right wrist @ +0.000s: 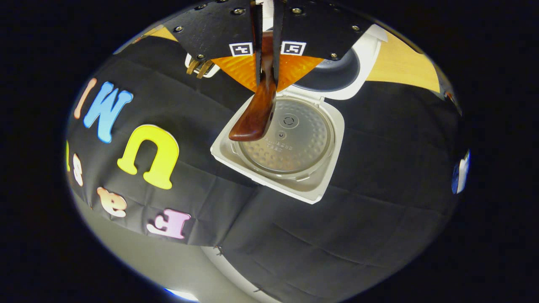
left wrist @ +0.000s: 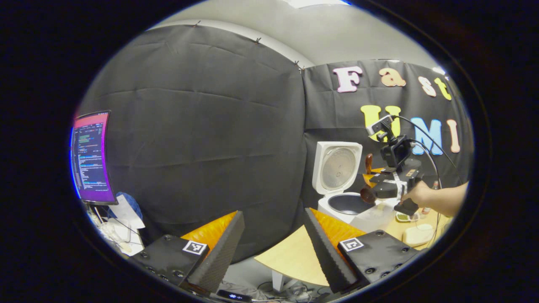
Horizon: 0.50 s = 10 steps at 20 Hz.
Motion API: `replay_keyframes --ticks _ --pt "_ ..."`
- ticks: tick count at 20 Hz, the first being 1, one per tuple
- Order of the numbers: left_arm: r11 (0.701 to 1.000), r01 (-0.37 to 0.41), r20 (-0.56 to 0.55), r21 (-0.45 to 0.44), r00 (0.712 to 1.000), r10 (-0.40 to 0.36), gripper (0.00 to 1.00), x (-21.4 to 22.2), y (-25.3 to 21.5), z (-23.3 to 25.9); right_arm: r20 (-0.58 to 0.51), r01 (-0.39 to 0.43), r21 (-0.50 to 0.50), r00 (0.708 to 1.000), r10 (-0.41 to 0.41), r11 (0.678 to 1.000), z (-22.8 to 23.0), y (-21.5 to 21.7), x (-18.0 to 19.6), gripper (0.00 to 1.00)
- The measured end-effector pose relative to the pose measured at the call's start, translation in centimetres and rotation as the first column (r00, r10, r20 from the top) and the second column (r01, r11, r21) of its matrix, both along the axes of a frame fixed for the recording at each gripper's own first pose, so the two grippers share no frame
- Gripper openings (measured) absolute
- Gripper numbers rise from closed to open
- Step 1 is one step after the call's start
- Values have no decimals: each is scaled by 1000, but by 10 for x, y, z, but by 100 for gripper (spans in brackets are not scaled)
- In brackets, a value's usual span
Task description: Close the left gripper, press the button to open the rice cooker; take a wooden spoon from the chopstick holder with the right hand, scoop a spoonful of rice and pour it into the rice cooker, then put the wooden spoon back into the chopstick holder.
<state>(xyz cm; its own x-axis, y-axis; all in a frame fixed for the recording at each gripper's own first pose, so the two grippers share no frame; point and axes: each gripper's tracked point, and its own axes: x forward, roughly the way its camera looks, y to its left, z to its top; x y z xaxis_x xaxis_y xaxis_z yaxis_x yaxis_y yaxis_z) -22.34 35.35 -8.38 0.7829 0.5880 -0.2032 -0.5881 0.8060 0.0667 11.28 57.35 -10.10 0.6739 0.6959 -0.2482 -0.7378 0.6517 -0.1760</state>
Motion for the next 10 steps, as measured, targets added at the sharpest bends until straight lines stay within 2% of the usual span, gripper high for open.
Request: replay_keyframes --ticks 3,7,10 --pt "1000 3 4 5 1000 -3 99 1 0 1 -191 55 112 981 -33 992 5 -3 -2 10" --pt "1000 13 12 -4 1000 -13 99 5 -1 4 -416 160 263 909 -37 952 14 -13 5 10" --pt "999 35 27 8 999 -35 99 29 -3 15 -507 238 344 862 -34 908 24 -36 9 10"
